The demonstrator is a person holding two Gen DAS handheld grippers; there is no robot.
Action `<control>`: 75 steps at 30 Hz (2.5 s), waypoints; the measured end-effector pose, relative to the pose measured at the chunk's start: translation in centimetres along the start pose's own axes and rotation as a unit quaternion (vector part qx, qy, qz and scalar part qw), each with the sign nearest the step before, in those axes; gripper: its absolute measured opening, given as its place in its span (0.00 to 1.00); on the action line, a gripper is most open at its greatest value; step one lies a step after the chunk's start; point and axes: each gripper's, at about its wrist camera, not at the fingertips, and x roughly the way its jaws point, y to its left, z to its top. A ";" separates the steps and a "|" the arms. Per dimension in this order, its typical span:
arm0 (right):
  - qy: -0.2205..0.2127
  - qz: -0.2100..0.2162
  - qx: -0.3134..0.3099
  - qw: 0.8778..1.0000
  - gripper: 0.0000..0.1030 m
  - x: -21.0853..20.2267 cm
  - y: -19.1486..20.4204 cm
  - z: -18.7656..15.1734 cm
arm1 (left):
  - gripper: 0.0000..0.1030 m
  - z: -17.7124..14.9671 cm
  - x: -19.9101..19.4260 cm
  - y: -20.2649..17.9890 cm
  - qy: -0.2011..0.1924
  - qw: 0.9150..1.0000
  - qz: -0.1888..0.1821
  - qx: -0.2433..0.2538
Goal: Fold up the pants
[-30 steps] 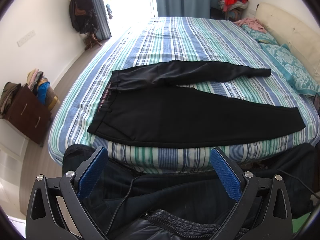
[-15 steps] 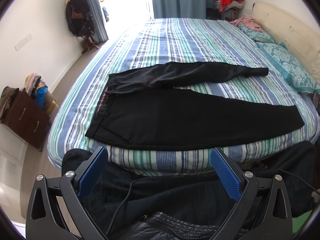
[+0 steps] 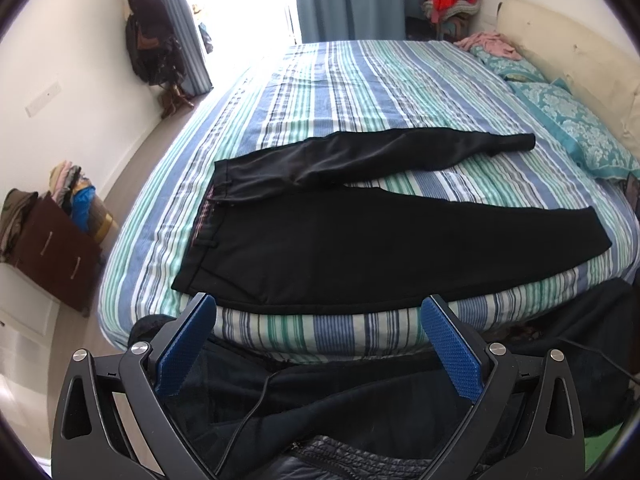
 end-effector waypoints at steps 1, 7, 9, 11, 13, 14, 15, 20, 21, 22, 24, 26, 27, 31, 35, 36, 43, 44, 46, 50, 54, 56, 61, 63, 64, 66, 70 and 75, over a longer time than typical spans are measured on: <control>0.000 -0.001 0.001 1.000 1.00 0.0 0.0 0.0 | 0.99 0.1 0.0 0.0 -0.001 1.000 -0.002 -0.001; 0.000 -0.006 0.007 1.000 1.00 0.3 -0.4 -0.2 | 0.99 0.3 0.2 -0.6 0.000 1.000 -0.008 0.006; 0.001 -0.008 0.007 1.000 1.00 0.4 -0.5 -0.1 | 0.99 0.2 0.3 -0.7 0.002 1.000 -0.009 0.009; 0.003 -0.009 0.008 1.000 1.00 0.6 -0.5 -0.1 | 0.99 0.3 0.4 -0.8 0.002 1.000 -0.007 0.011; 0.004 -0.012 0.009 1.000 1.00 0.8 -0.5 0.0 | 0.99 0.4 0.4 -0.8 0.002 1.000 -0.006 0.012; 0.004 -0.013 0.009 1.000 1.00 0.8 -0.6 0.0 | 0.99 0.3 0.4 -0.8 0.002 1.000 -0.007 0.011; 0.004 -0.015 0.010 1.000 1.00 0.9 -0.6 0.0 | 0.99 0.4 0.5 -0.8 0.003 1.000 -0.008 0.012; 0.009 -0.016 0.013 1.000 1.00 1.3 -0.9 0.1 | 0.99 0.8 1.1 -1.1 0.008 1.000 -0.011 0.013; 0.010 -0.016 0.013 1.000 1.00 1.4 -0.9 0.1 | 0.99 1.0 1.1 -1.1 0.007 1.000 -0.010 0.013; 0.011 -0.016 0.013 1.000 1.00 1.5 -0.9 0.1 | 0.99 1.2 1.2 -1.1 0.005 1.000 -0.009 0.011; 0.012 -0.015 0.013 1.000 1.00 1.7 -1.0 0.1 | 0.99 1.9 1.3 -0.9 0.000 1.000 -0.008 0.002; 0.011 -0.016 0.014 1.000 1.00 1.7 -1.1 0.2 | 0.99 2.6 1.3 -0.6 -0.006 1.000 -0.013 -0.009; 0.010 -0.016 0.015 1.000 1.00 1.8 -1.2 0.2 | 0.99 3.0 1.2 -0.6 -0.010 1.000 -0.017 -0.014; 0.002 -0.022 0.017 1.000 1.00 1.8 -1.4 0.5 | 0.99 3.9 1.1 -1.0 -0.019 0.999 -0.027 -0.016; 0.002 -0.024 0.027 0.999 1.00 1.9 -1.9 0.4 | 0.99 3.7 1.3 -2.1 -0.013 0.999 -0.035 -0.003; 0.003 -0.023 0.029 0.999 1.00 2.0 -2.0 0.4 | 0.99 3.7 1.3 -2.4 -0.010 0.999 -0.037 0.001; 0.005 -0.021 0.030 0.999 1.00 2.4 -2.1 0.3 | 0.99 3.8 1.2 -3.2 -0.012 0.999 -0.044 0.010; 0.004 -0.021 0.030 0.999 1.00 2.5 -2.2 0.3 | 0.99 3.9 1.2 -3.2 -0.013 0.999 -0.045 0.010; 0.002 -0.022 0.032 0.999 1.00 2.6 -2.2 0.4 | 0.99 4.2 1.1 -3.2 -0.015 0.999 -0.049 0.007; -0.008 -0.028 0.032 0.999 1.00 2.7 -2.5 0.9 | 0.99 4.7 1.1 -3.5 -0.023 0.998 -0.050 0.006; -0.026 -0.044 0.023 0.998 1.00 2.9 -3.1 1.7 | 0.99 5.2 1.2 -3.8 -0.036 0.998 -0.048 0.008; -0.040 -0.040 0.015 0.998 1.00 3.1 -3.3 2.4 | 0.99 5.6 1.5 -4.1 -0.039 0.998 -0.055 0.006; -0.122 0.001 -0.030 0.992 1.00 3.0 -3.0 4.7 | 0.99 7.6 2.6 -5.5 -0.041 0.995 -0.090 0.002; -0.152 0.043 -0.037 0.987 1.00 4.2 -3.1 5.7 | 0.99 8.4 3.2 -6.0 -0.035 0.993 -0.110 -0.005; -0.153 0.068 -0.041 0.985 1.00 5.6 -3.2 6.2 | 0.99 8.7 3.5 -6.3 -0.032 0.992 -0.119 -0.009; -0.121 0.112 -0.040 0.986 1.00 9.8 -3.4 6.7 | 0.99 9.2 4.2 -6.9 -0.023 0.992 -0.127 -0.010; -0.072 0.135 -0.010 0.988 1.00 17.6 -6.0 8.5 | 0.99 9.6 5.3 -8.1 -0.009 0.994 -0.113 0.006; -0.037 0.122 0.086 0.988 1.00 28.0 -14.7 15.2 | 0.99 9.5 8.0 -8.7 0.032 0.995 -0.095 -0.003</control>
